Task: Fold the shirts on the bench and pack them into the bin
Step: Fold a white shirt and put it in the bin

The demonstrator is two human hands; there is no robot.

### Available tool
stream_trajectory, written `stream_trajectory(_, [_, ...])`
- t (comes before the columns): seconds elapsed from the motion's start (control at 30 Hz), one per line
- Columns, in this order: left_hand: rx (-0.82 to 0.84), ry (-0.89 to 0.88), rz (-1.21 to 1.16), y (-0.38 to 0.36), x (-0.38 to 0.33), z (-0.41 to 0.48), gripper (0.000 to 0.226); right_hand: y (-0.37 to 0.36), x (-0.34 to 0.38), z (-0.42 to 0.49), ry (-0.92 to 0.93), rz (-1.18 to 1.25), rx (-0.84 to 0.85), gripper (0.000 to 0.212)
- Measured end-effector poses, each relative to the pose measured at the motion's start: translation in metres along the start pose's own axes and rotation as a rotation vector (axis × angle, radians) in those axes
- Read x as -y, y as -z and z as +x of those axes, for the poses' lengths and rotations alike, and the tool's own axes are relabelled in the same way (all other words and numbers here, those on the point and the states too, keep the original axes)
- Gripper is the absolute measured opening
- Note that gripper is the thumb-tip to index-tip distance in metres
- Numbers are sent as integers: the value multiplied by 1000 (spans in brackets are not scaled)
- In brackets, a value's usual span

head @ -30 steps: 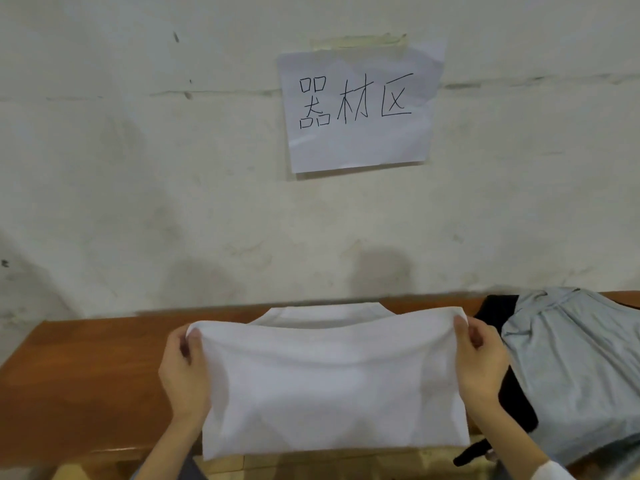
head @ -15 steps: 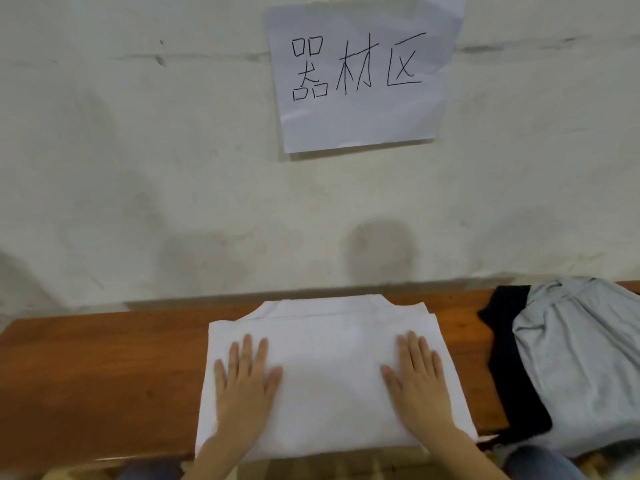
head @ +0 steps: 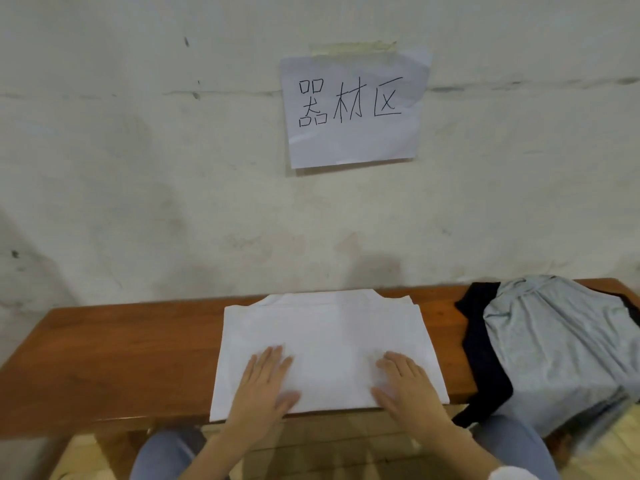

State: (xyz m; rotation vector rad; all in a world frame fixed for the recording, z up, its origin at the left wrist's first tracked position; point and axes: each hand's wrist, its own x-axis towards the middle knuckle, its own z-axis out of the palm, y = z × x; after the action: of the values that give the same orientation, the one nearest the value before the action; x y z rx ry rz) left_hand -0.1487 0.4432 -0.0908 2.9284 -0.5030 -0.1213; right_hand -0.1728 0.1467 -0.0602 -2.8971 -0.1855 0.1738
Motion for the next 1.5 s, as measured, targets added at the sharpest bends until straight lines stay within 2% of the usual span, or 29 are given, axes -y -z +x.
stream_trajectory(0.07, [-58,-65,-45,-4,5,-20,58,-4,-3,-20,54,-25,-46,46])
stream_trajectory(0.1, [-57,-73,-60,-1,6,-29,58,-6,-7,-28,56,-28,-43,45])
stream_trajectory(0.13, [-74,-77,-61,1,9,-34,55,-8,-11,-32,53,-38,-38,50])
stream_trajectory(0.2, [-128,-119,-17,6,14,-40,35,-12,-15,-32,28,-57,-43,65])
stream_trajectory(0.27, [-97,-114,1,7,19,-38,61,-13,-17,-31,44,-98,-129,66])
stream_trajectory(0.33, [-101,-89,26,6,25,-34,70,-15,-20,-29,83,-142,-170,59])
stream_trajectory(0.4, [-110,-85,27,14,24,-35,58,-15,-23,-28,95,-129,-157,57])
stream_trajectory(0.53, [-137,-7,-151,26,18,-38,19,-15,-29,-30,81,-63,-178,63])
stream_trajectory(0.63, [-174,40,-136,32,12,-35,18,-12,-30,-30,64,-21,-254,64])
stream_trajectory(0.7, [-203,95,-157,37,8,-34,18,-8,-27,-31,76,32,-351,45])
stream_trajectory(0.77, [-257,154,-199,45,0,-34,16,1,-20,-34,60,118,-501,15])
stream_trajectory(0.9, [-456,235,-349,69,-19,-42,15,32,-4,-40,9,249,-713,18])
stream_trajectory(1.0, [-641,192,-334,83,-18,-49,20,52,0,-46,32,341,-817,22])
stream_trajectory(1.1, [-817,133,-303,100,-16,-56,14,69,0,-55,99,332,-900,23])
stream_trajectory(1.23, [-1020,17,-291,122,-20,-66,29,83,1,-68,137,274,-992,26])
stream_trajectory(1.37, [-1096,-26,-307,132,-25,-72,30,92,4,-77,160,245,-1037,28])
stream_trajectory(1.5, [-1077,-17,-335,127,-27,-72,29,94,5,-81,169,242,-1009,28])
